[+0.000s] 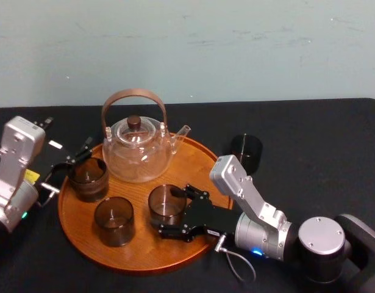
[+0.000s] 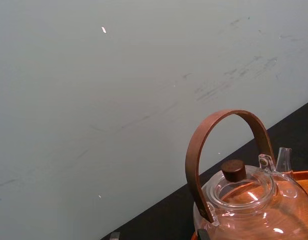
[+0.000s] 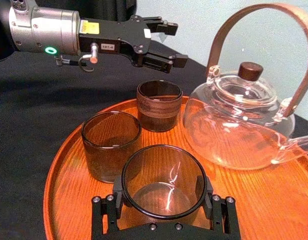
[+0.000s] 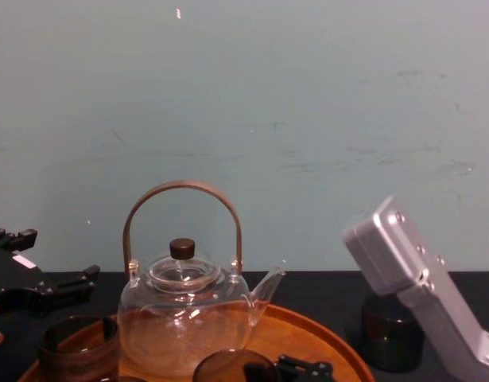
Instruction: Pick up the glass from the table and place it on the tray.
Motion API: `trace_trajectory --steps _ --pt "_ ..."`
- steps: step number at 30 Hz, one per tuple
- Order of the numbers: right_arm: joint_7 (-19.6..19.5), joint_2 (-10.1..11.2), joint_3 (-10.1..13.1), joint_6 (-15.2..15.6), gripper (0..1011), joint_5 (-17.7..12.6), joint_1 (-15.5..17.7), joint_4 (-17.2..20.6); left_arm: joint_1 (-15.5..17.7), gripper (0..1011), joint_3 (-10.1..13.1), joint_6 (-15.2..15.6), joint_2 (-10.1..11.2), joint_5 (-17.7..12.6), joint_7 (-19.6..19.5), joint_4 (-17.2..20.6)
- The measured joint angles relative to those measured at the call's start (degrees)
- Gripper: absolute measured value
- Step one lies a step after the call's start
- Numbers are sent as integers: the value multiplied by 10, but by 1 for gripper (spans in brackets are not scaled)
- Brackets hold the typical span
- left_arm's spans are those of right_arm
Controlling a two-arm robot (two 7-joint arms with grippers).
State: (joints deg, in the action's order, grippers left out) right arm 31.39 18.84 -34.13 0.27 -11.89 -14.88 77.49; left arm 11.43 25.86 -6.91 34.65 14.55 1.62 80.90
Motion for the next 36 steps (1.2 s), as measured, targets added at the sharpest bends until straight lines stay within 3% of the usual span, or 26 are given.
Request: trace_trajectory --steps 27,31,36 --pt "-2 -3 -7 5 908 0 1 -6 0 1001 0 0 0 0 0 0" --pt "-1 -3 -7 5 999 0 1 -6 0 1001 0 0 0 0 0 0" --pt "-1 -3 -7 5 1002 0 1 -6 0 1001 0 0 0 0 0 0"
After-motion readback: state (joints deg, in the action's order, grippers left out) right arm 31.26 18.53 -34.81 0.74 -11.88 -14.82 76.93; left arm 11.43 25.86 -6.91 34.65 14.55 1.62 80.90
